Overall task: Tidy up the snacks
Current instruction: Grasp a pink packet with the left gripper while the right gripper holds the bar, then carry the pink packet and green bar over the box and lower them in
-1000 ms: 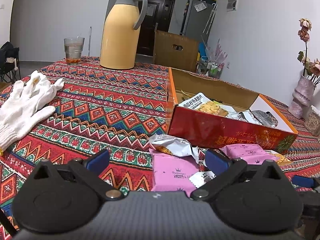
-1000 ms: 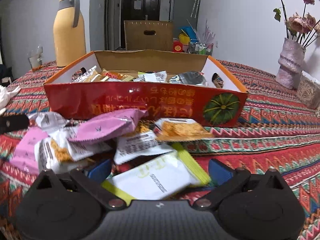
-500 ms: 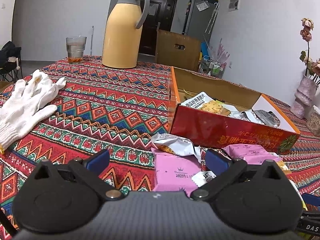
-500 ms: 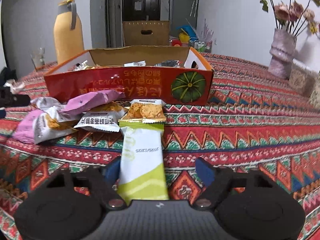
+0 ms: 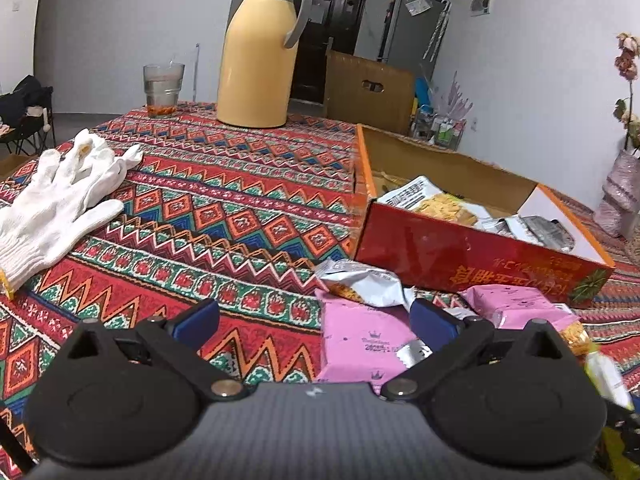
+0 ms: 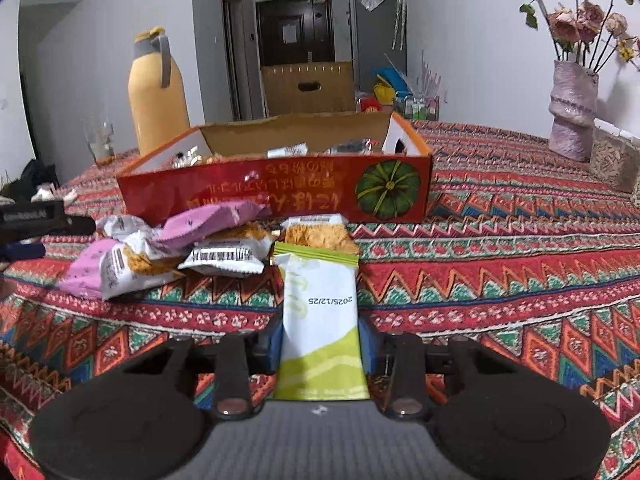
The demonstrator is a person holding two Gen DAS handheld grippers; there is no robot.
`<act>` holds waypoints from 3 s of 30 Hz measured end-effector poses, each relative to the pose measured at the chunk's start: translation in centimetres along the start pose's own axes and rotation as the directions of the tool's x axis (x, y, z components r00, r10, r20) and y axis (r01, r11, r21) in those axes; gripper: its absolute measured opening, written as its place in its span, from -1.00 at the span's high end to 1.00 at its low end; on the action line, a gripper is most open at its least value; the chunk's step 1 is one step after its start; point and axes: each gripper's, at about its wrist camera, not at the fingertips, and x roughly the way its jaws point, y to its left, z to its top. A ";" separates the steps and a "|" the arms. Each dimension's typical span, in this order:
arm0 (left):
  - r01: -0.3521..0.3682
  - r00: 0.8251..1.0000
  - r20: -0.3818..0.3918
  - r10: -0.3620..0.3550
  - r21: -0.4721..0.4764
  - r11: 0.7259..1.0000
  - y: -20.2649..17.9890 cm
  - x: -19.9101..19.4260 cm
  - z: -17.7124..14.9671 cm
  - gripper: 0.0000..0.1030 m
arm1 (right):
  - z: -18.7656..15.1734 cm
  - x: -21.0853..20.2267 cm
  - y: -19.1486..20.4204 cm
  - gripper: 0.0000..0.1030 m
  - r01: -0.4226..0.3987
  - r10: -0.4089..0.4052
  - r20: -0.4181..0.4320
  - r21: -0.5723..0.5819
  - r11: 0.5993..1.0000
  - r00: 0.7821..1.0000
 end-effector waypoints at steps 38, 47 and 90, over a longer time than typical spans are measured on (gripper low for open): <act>-0.053 0.987 -0.137 0.081 0.197 0.979 -5.9 2.5 -1.0 -0.22 | -1.0 -1.2 -8.7 0.29 -0.020 -0.002 0.109 0.204 0.979 0.994; -0.042 0.991 -0.116 0.068 0.214 0.976 -6.0 0.5 -2.1 -0.22 | -1.6 -1.2 -8.3 0.29 -0.050 0.031 0.100 0.195 0.980 0.995; 0.067 0.982 0.164 -0.092 0.149 0.987 -12.9 -1.3 9.0 -0.22 | 14.2 3.3 -3.0 0.29 -0.098 0.092 0.338 0.001 0.995 0.937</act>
